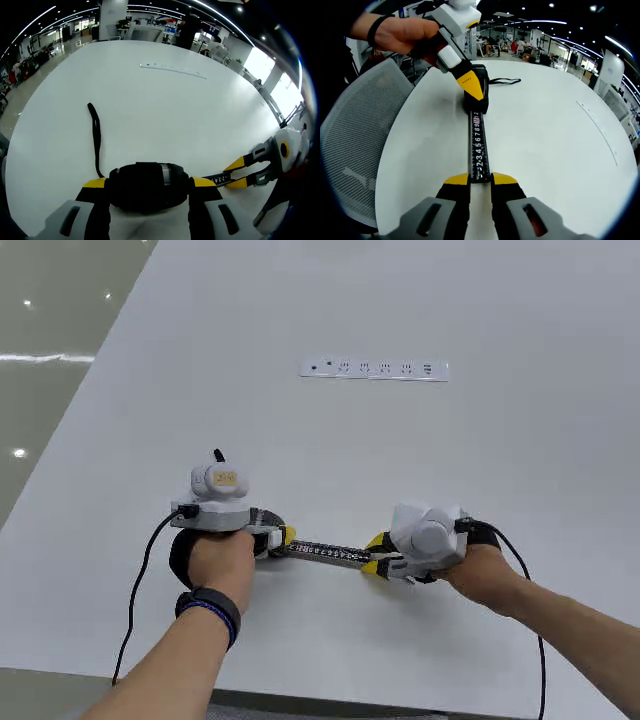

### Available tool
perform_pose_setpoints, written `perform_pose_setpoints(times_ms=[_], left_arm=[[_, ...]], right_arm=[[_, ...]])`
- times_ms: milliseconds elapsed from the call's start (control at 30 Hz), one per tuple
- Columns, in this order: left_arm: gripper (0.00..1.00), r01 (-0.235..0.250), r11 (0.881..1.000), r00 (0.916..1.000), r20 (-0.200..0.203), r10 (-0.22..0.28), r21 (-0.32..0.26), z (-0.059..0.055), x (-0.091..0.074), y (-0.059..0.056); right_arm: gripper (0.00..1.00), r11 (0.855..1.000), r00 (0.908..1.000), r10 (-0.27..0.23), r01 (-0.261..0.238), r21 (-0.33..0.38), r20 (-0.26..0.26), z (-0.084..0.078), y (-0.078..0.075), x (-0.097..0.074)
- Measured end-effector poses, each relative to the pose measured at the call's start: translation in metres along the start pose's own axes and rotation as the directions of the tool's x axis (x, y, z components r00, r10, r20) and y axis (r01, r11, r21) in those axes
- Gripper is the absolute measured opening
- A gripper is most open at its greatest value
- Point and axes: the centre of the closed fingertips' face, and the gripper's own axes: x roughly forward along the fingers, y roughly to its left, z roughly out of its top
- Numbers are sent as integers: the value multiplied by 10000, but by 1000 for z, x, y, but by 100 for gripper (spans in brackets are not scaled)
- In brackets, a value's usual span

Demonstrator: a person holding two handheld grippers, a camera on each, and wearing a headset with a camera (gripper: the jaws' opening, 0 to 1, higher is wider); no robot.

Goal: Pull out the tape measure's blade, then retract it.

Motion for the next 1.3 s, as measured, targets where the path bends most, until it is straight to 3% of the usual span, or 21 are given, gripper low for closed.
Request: perform_pose_setpoints(times_ms=[267,567,733,767,1033,1300], left_arm=[[58,18,10000,10000,-32,-18,-66,0,0,1],[58,88,9998,10000,-20,-88,-158,-1,-2,3],[58,297,9984,9996,30,-296,-491,0,-2,5],[58,301,9982,9995,47,-299,-527,1,-2,5],[58,238,9996,9997,-61,-239,-182,-3,-2,1],[58,226,9995,9997,-46,-227,-236,-2,-2,1]], right_arm=[[14,9989,9997,6,6,-479,255,25,2,15],[14,9982,9999,78,-71,-601,110,22,3,19],[14,9973,9994,63,-38,-735,343,32,-1,23],[14,9948,9999,2,8,-1018,102,29,-3,24],[13,9969,9997,184,-169,-770,185,30,0,28],[13,9970,9992,324,-307,-714,229,33,1,29]])
